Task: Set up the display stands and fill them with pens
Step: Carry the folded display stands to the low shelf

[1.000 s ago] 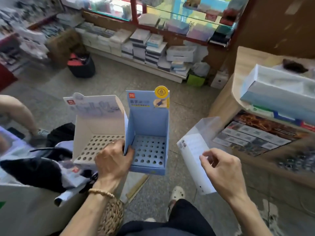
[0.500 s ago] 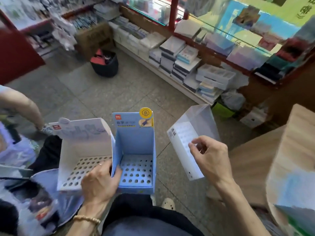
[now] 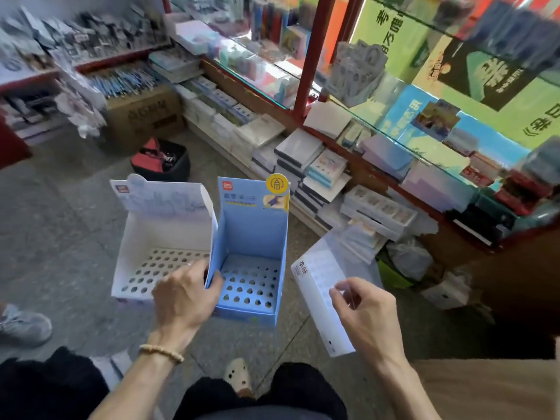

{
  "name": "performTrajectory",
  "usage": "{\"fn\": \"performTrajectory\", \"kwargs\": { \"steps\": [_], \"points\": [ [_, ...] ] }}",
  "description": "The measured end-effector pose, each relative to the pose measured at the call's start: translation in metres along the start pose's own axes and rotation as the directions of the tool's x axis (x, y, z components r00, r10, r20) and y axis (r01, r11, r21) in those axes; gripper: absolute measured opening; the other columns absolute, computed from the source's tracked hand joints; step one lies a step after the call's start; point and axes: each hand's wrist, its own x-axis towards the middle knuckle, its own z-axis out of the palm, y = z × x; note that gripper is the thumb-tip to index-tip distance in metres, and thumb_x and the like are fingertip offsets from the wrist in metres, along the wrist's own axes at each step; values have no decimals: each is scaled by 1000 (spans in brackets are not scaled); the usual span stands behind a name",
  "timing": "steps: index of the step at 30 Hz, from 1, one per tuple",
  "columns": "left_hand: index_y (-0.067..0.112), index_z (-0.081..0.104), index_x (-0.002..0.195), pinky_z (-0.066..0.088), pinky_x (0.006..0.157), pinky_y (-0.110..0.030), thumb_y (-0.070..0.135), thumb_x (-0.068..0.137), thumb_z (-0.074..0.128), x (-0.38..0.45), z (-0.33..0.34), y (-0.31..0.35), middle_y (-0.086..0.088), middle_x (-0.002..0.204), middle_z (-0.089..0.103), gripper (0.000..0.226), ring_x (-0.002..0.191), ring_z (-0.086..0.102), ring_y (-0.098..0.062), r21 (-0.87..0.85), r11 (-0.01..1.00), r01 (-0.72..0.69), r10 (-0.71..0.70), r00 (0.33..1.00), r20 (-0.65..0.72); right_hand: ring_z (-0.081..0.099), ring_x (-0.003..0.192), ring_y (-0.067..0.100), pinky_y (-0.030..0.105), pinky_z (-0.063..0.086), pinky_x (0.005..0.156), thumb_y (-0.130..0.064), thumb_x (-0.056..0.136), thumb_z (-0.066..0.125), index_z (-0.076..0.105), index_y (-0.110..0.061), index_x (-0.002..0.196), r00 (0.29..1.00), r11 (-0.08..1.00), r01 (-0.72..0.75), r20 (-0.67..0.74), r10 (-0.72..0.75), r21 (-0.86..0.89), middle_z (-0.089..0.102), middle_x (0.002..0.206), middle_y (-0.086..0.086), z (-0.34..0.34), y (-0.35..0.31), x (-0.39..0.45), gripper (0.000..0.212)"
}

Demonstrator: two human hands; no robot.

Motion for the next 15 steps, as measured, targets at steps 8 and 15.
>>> {"fn": "performTrajectory", "kwargs": {
  "steps": [8, 15],
  "points": [
    [11, 58, 59, 37, 44, -26, 9, 61, 88, 159, 9, -28, -6, 47, 53, 30, 37, 50, -27, 34, 999, -28, 28, 1000, 8, 53, 52, 7, 27, 45, 53, -13, 83, 78, 72, -16, 77, 999, 1000, -5, 36, 4, 29, 56, 56, -13, 65, -52, 180, 9],
    [13, 62, 58, 22, 48, -17, 16, 68, 80, 290, 26, -80, 1, 44, 51, 20, 39, 33, -14, 96, 992, 84, -79, 995, -54, 49, 53, 4, 28, 43, 58, -15, 85, 75, 73, -16, 80, 984, 994, 67, 157, -79, 83, 52, 56, -15, 164, -105, 372, 6]
  ]
}}
